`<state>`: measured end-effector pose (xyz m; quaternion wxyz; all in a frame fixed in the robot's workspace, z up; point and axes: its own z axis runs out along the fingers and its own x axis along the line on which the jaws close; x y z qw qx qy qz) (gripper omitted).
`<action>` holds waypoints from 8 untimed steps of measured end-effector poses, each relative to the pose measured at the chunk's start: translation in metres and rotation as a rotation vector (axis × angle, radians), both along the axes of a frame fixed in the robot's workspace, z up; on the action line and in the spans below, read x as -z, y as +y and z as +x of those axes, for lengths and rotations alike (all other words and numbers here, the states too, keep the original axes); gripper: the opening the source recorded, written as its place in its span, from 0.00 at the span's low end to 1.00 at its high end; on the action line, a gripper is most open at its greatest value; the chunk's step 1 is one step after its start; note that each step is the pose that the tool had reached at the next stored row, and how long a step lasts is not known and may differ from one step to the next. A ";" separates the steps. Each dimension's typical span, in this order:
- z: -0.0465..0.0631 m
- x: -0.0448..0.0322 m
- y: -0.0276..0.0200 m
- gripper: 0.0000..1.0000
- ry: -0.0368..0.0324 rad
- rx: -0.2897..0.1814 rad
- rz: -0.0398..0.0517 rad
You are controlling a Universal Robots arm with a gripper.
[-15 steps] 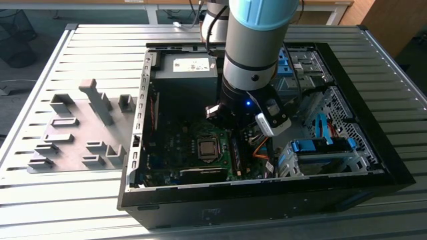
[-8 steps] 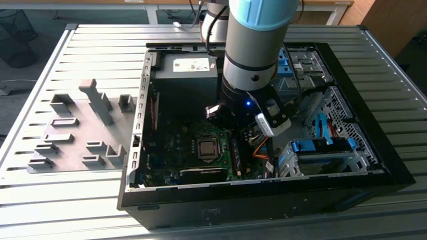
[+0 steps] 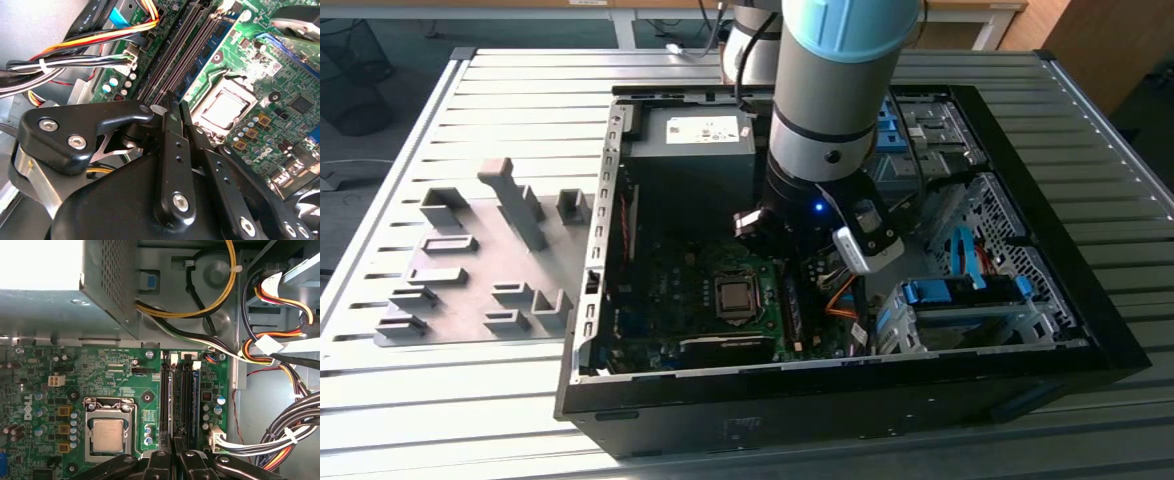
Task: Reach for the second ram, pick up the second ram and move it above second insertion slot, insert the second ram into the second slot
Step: 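Insert the second ram into the second slot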
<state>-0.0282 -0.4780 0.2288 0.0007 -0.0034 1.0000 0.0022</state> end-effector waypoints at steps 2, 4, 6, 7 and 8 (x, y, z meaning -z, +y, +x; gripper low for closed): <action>0.000 0.0001 0.0000 0.14 0.0001 0.001 0.0001; 0.000 0.0008 0.0001 0.14 0.0000 0.016 0.0003; 0.000 0.0012 0.0000 0.14 0.0001 0.032 0.0001; 0.000 0.0015 0.0000 0.14 0.0001 0.040 0.0001; 0.000 0.0017 0.0000 0.14 0.0001 0.043 0.0000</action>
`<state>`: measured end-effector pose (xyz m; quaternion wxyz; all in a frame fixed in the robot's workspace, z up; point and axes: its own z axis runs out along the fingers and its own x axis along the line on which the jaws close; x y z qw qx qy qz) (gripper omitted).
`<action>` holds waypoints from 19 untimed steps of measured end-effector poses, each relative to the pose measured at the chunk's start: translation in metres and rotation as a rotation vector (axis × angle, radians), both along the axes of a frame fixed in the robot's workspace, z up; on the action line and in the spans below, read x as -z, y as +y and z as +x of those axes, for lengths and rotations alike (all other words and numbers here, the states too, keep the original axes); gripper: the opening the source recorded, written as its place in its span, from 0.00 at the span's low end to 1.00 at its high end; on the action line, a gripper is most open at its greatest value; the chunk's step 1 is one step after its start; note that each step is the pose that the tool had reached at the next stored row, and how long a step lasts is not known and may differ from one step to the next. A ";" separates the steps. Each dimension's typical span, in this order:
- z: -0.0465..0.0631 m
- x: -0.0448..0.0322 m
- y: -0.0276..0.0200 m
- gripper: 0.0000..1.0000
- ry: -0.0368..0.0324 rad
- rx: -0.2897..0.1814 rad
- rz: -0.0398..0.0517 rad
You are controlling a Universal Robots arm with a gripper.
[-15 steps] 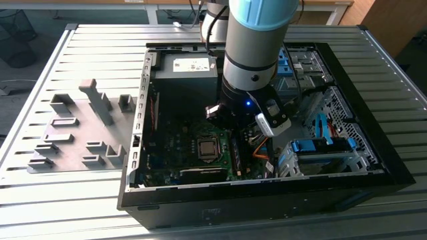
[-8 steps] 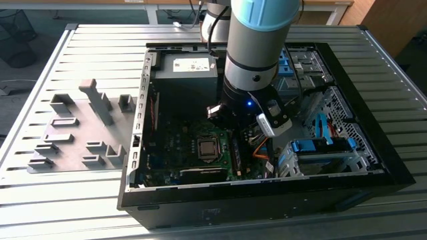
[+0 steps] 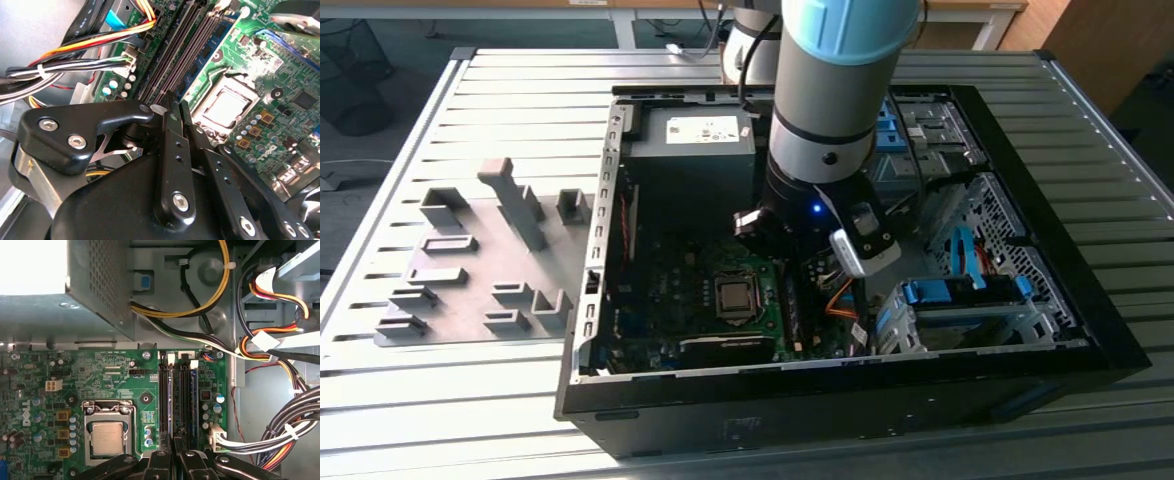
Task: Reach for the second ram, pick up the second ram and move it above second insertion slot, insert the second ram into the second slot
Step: 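Insert the second ram into the second slot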
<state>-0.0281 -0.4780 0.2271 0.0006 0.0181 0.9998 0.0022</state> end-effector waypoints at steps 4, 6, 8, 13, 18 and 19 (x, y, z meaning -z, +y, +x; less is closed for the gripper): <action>0.001 0.0007 0.0000 0.14 0.0000 -0.012 0.0001; 0.001 0.0009 0.0000 0.14 -0.0001 -0.026 0.0000; 0.001 0.0011 0.0000 0.14 0.0000 -0.038 0.0001; 0.001 0.0022 0.0000 0.14 -0.0001 -0.040 0.0012; 0.001 0.0039 0.0001 0.14 -0.0001 -0.040 0.0030; 0.001 0.0044 0.0001 0.14 -0.0001 -0.040 0.0040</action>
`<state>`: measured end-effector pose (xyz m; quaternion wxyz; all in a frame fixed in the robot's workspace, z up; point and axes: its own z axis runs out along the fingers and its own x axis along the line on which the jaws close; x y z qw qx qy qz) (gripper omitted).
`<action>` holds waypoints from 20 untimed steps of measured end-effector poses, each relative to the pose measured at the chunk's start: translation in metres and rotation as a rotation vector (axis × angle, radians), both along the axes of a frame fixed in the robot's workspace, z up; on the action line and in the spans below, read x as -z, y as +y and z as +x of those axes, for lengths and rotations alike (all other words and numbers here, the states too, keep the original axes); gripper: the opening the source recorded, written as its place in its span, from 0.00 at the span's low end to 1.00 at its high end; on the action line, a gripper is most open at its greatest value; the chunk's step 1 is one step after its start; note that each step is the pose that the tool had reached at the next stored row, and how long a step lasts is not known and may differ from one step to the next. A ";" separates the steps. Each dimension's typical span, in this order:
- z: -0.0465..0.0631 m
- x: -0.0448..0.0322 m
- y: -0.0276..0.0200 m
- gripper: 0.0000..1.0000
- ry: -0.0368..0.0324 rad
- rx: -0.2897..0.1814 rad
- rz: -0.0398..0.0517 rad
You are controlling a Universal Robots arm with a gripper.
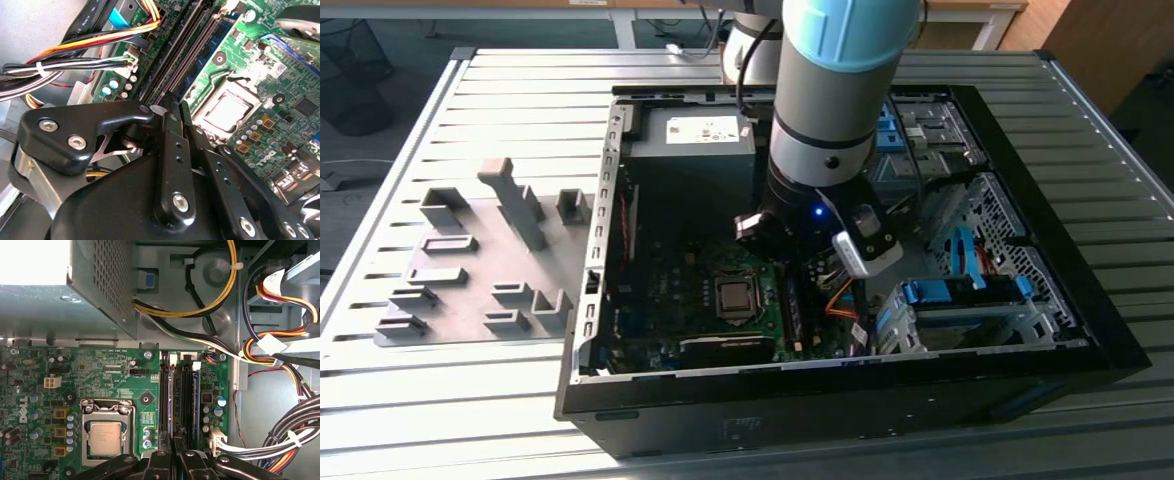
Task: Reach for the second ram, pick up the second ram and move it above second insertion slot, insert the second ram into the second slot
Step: 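Insert the second ram into the second slot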
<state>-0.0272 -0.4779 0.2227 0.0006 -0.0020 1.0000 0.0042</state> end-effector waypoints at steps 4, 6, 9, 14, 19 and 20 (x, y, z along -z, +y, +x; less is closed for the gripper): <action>0.000 0.0019 0.0001 0.14 -0.0001 0.000 0.0059; 0.000 0.0025 0.0000 0.14 0.0000 0.000 0.0076; 0.000 0.0036 0.0000 0.14 0.0000 0.000 0.0089; 0.000 0.0043 0.0000 0.14 0.0000 0.000 0.0090; 0.000 0.0049 -0.0001 0.14 0.0001 0.000 0.0091; 0.000 0.0049 -0.0003 0.14 0.0002 0.000 0.0092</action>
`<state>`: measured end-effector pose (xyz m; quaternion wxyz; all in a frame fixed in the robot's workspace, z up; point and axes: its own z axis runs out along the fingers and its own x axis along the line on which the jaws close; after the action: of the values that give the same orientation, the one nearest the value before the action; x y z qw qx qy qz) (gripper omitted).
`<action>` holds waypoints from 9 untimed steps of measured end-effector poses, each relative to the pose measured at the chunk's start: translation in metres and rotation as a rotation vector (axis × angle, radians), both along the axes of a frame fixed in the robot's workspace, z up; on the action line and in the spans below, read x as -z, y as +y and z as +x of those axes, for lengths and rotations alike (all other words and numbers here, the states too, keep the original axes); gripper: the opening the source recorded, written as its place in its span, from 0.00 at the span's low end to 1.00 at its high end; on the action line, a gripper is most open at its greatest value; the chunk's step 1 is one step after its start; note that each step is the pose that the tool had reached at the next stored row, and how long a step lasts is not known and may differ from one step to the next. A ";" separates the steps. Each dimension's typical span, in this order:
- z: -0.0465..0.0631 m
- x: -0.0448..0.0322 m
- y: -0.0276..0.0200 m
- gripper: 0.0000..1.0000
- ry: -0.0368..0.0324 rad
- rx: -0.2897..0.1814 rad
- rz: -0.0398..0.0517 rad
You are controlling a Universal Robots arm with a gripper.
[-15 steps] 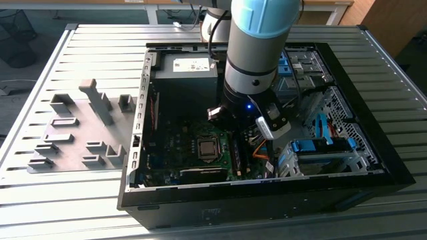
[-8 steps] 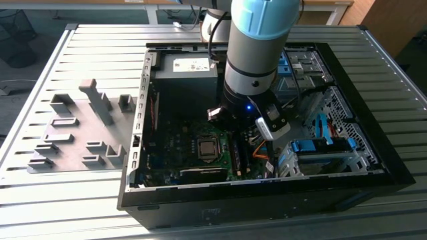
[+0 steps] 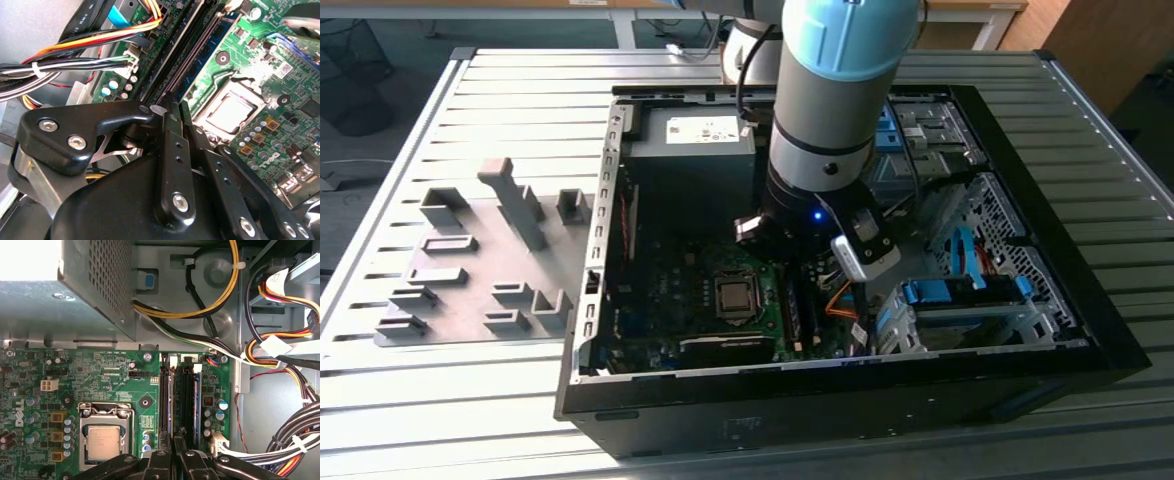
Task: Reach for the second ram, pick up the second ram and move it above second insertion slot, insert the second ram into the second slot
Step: 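Insert the second ram into the second slot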
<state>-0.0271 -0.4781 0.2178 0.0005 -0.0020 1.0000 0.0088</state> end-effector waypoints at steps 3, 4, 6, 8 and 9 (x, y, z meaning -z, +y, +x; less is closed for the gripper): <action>0.000 -0.0011 -0.0001 0.14 0.0006 0.000 -0.0002; 0.000 -0.0017 -0.0001 0.14 0.0007 0.000 -0.0002; 0.000 -0.0026 -0.0001 0.14 0.0006 0.000 0.0001; 0.000 -0.0030 -0.0001 0.14 0.0007 0.000 0.0000; 0.000 -0.0030 -0.0001 0.14 0.0007 0.000 -0.0001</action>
<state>-0.0271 -0.4782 0.2208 0.0001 -0.0019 1.0000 0.0088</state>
